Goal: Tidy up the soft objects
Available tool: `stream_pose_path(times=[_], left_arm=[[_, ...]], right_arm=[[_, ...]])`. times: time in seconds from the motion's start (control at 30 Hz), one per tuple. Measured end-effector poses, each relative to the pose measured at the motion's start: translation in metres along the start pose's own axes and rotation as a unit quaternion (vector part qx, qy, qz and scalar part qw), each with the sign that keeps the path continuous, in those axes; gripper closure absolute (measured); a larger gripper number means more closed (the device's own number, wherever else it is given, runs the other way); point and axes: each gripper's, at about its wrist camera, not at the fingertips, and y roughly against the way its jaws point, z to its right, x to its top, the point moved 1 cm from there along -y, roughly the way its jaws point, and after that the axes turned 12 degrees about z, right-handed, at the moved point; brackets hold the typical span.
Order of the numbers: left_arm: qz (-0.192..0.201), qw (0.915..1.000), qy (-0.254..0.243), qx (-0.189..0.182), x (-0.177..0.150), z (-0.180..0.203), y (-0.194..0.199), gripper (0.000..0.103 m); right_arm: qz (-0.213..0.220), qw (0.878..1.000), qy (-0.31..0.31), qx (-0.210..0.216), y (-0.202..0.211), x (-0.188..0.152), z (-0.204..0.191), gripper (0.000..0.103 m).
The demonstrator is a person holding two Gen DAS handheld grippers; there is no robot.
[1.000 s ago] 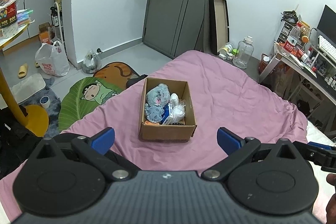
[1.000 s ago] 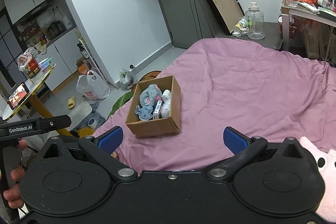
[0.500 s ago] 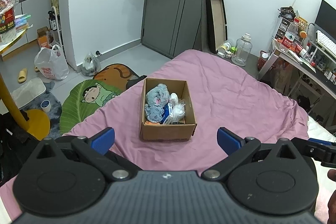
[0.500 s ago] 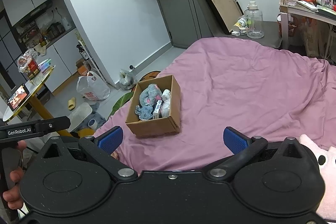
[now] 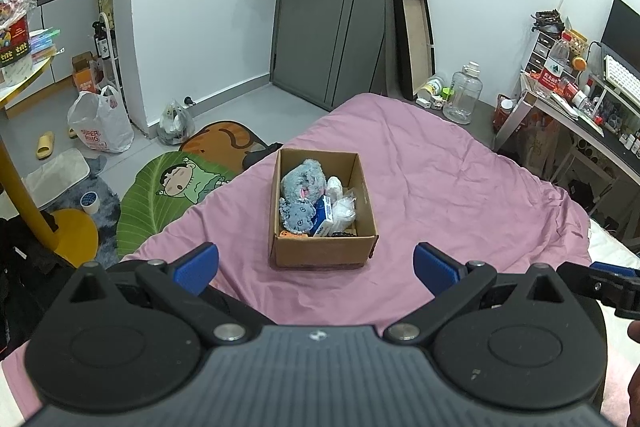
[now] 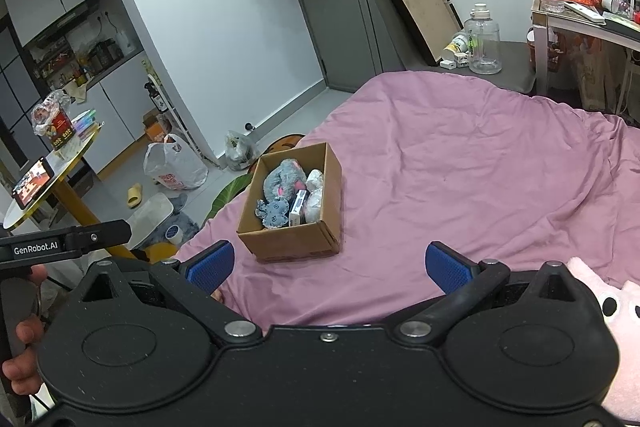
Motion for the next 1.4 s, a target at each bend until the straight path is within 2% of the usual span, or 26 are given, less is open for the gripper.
stream_pose_path(times=[1.4], left_arm=[[-0.010,0.9998,-0.017,0.000,-0.0064,0.0020,-0.0043,0.000]], right_arm=[[-0.012,1.000,0.012,-0.001,-0.0024,-0.0029,-0.0050,0.000]])
